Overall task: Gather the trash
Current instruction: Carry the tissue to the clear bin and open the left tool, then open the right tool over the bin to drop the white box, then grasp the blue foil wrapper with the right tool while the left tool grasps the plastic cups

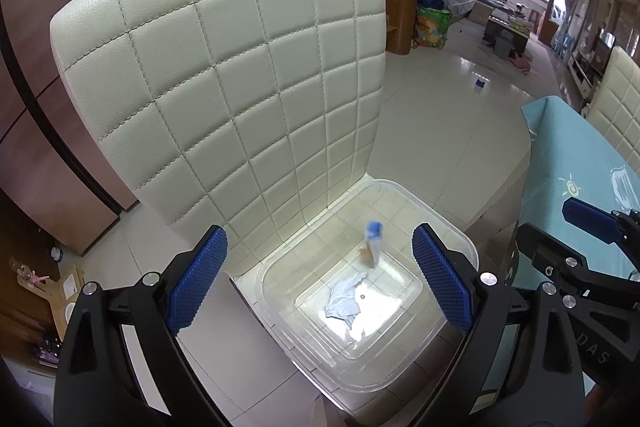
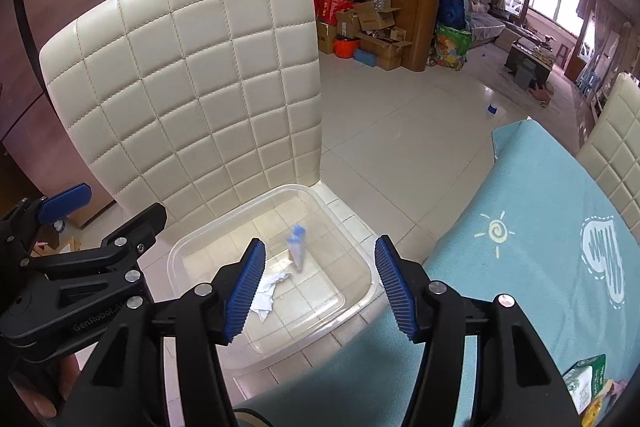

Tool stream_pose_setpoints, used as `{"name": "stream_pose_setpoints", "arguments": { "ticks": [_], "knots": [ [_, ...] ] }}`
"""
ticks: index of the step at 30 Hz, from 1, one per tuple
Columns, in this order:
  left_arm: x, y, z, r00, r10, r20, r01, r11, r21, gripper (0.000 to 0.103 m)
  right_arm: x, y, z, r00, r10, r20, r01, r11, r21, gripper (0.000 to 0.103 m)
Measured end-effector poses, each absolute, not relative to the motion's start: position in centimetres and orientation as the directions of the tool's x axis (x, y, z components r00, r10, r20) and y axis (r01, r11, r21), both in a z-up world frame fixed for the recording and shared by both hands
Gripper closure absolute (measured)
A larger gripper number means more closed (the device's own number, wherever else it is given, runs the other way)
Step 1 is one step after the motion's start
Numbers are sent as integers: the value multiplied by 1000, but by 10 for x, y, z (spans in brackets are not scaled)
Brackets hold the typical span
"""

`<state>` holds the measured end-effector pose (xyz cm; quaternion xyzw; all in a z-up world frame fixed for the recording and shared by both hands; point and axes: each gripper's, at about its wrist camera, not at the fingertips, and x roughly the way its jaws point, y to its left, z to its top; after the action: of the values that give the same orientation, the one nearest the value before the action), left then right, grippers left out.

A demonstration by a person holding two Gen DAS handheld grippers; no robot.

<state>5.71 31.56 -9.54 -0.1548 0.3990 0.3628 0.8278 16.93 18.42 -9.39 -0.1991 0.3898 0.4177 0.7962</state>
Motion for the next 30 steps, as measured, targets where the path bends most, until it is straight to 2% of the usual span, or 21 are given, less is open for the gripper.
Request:
{"name": "stream_pose_setpoints", "arguments": {
  "ticks": [14, 17, 22, 30],
  "knots": [
    [55, 264, -62, 503, 443, -742, -641, 767, 23, 10, 147, 110, -56, 449, 475, -757, -752, 659, -33, 47],
    [54, 244, -55, 529, 423, -736, -603, 797, 25, 9, 135, 79, -45, 517, 455, -725, -706, 706, -61, 47],
    [51, 199, -51, 572, 360, -737, -505, 863, 30, 8, 118, 22, -37, 589, 411, -695, -614, 787, -55, 47],
    [49, 103, -70, 615, 164, -771, -235, 972, 20, 5, 98, -85, -64, 622, 208, -755, -381, 923, -60, 47]
  ]
}}
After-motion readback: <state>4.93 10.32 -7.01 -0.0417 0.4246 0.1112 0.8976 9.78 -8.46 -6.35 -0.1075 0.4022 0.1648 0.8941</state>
